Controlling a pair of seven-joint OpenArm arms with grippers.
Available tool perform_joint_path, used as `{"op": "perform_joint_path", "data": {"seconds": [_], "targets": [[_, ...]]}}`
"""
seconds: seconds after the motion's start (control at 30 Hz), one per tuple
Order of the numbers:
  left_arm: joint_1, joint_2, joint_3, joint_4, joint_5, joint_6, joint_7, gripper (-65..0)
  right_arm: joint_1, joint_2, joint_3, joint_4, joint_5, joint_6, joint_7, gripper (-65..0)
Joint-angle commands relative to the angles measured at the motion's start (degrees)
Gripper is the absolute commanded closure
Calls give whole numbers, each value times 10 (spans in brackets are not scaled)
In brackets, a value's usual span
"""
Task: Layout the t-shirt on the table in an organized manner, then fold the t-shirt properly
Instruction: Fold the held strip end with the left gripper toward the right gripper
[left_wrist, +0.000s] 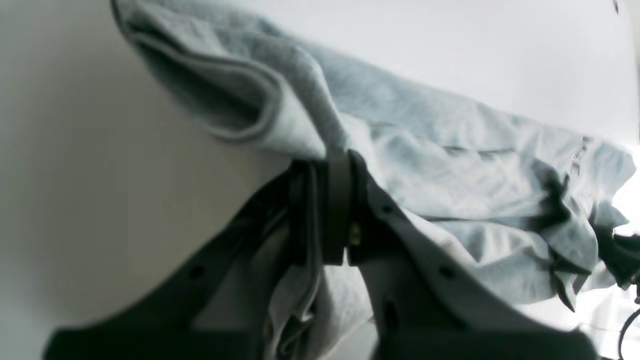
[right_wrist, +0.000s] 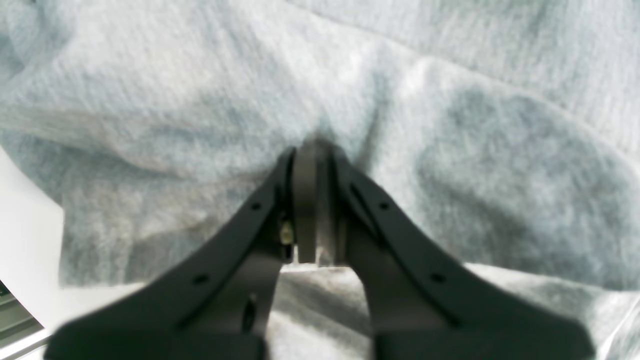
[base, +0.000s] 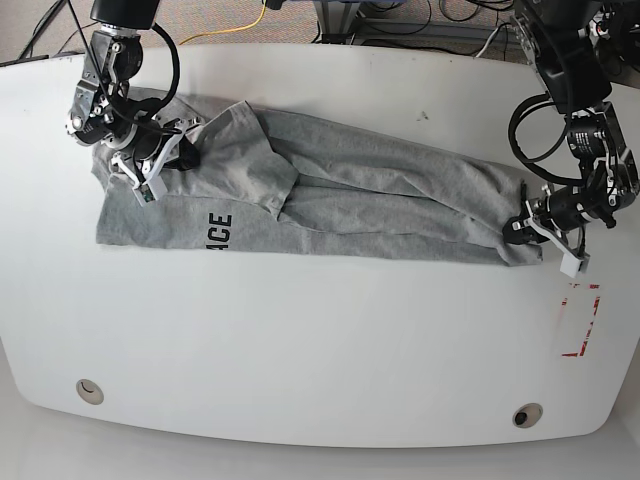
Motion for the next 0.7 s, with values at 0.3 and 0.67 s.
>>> {"op": "perform_joint_path", "data": {"seconds": [0.3, 0.67], "targets": [[39, -34, 113, 172, -14, -2, -7, 0, 2, 7, 1, 1, -21, -5, -16, -49], [51, -21, 215, 220, -14, -2, -7, 0, 2, 7, 1, 1, -21, -5, -16, -49]]}}
